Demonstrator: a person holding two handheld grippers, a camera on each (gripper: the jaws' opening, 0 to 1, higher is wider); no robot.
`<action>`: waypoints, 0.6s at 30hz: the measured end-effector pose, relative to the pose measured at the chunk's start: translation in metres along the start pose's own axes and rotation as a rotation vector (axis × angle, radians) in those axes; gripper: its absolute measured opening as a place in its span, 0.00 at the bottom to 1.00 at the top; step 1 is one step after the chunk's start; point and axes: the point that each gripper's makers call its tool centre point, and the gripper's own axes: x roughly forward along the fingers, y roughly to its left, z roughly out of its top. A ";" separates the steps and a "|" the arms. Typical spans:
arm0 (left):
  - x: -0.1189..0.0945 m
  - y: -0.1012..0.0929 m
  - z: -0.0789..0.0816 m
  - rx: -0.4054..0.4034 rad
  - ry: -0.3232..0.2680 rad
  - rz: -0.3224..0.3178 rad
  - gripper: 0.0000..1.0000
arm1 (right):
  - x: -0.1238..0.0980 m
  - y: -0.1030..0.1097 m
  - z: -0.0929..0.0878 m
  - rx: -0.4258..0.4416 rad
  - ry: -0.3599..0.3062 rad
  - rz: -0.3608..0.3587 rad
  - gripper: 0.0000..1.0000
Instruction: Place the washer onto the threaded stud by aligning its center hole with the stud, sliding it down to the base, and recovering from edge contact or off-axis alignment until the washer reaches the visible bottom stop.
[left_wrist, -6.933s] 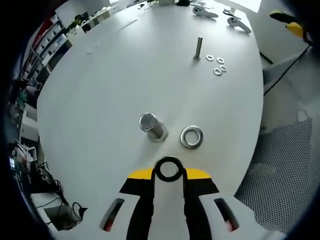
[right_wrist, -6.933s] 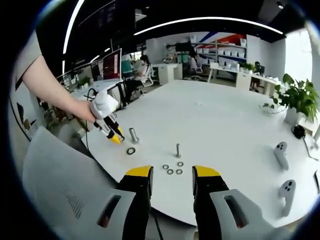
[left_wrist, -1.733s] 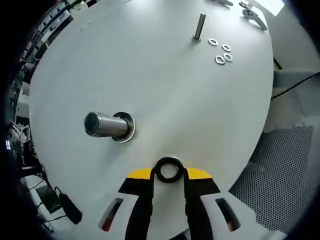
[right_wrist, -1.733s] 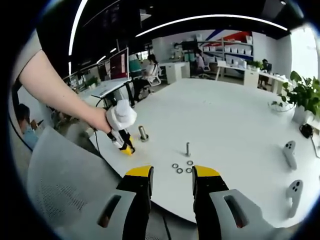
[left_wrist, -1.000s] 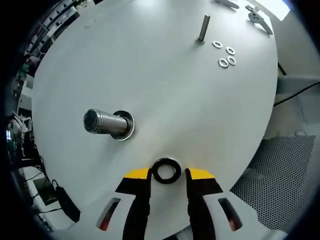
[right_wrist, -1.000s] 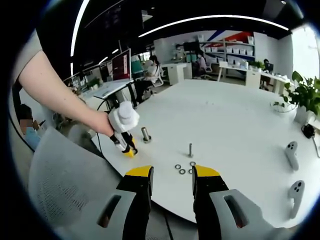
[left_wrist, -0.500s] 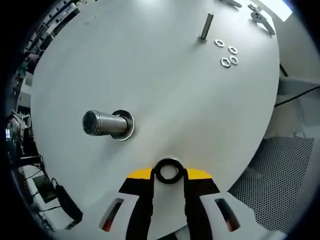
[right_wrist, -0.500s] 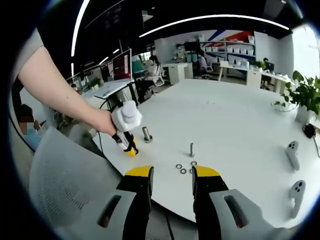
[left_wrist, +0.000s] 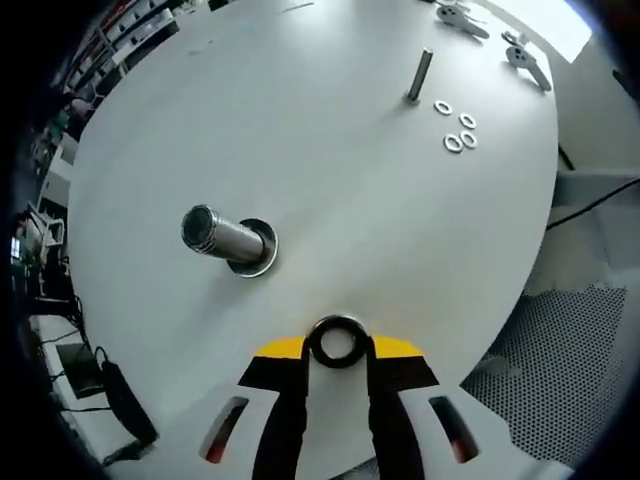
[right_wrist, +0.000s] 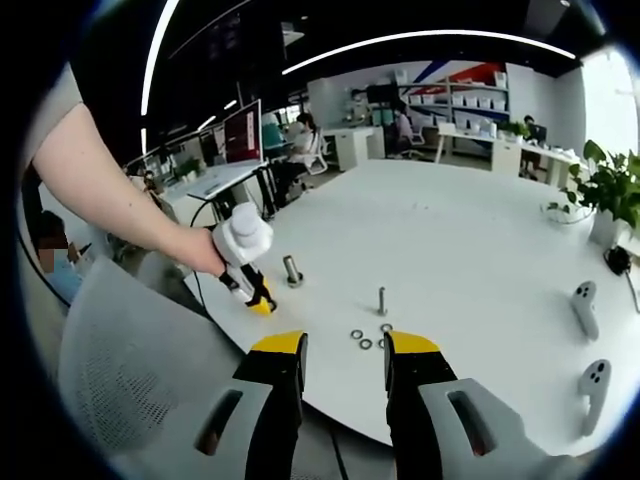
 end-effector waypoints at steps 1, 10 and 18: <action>0.000 0.000 0.000 0.009 0.010 -0.002 0.20 | 0.000 0.000 0.000 0.001 0.000 0.000 0.33; -0.004 0.003 -0.001 0.047 0.006 0.008 0.19 | 0.001 0.001 0.000 0.002 0.003 0.005 0.33; -0.023 0.011 0.009 0.086 -0.029 0.025 0.19 | 0.001 0.001 0.000 -0.004 0.004 0.004 0.32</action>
